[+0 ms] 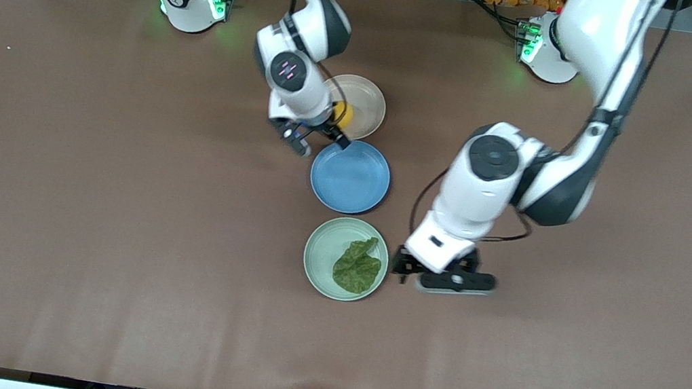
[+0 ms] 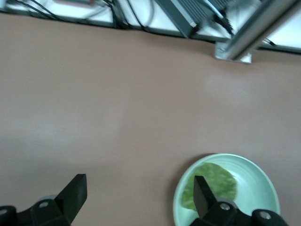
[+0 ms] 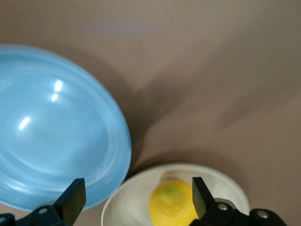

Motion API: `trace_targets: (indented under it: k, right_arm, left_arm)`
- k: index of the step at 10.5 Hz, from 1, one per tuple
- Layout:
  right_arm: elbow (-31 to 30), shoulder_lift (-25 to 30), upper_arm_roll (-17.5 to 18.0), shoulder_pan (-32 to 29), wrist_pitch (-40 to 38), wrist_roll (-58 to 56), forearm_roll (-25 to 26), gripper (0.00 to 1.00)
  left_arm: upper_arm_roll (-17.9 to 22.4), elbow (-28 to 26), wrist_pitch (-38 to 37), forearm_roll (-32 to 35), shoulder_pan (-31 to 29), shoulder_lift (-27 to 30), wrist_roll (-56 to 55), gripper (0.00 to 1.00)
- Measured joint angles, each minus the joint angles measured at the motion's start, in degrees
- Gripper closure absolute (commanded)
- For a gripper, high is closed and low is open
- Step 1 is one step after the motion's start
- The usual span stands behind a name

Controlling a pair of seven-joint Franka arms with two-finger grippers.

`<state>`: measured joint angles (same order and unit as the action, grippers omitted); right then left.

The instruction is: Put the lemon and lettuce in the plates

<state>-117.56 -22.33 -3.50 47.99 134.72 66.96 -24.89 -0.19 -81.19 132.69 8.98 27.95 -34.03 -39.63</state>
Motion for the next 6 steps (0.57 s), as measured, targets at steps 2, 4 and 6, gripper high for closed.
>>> trace_targets:
  k: [2, 4, 6]
  right_arm:
    - [2.3, 0.3, -2.3, -5.6, -6.1, -10.6, 0.0, 0.00]
    - [2.7, 0.8, -3.8, -10.5, -8.3, -21.4, 1.0, 0.00]
    - [2.9, 2.0, -2.2, -19.1, -9.9, -28.4, 7.9, 0.00]
  left_arm:
    - [0.0, 0.1, -5.6, 0.0, -3.1, 3.9, 3.3, 0.00]
    - [-0.1, 0.2, -13.2, 0.0, -5.3, 8.2, 6.9, 0.00]
    - [-0.1, 0.1, -21.7, 0.0, -6.5, 12.5, 10.6, 0.00]
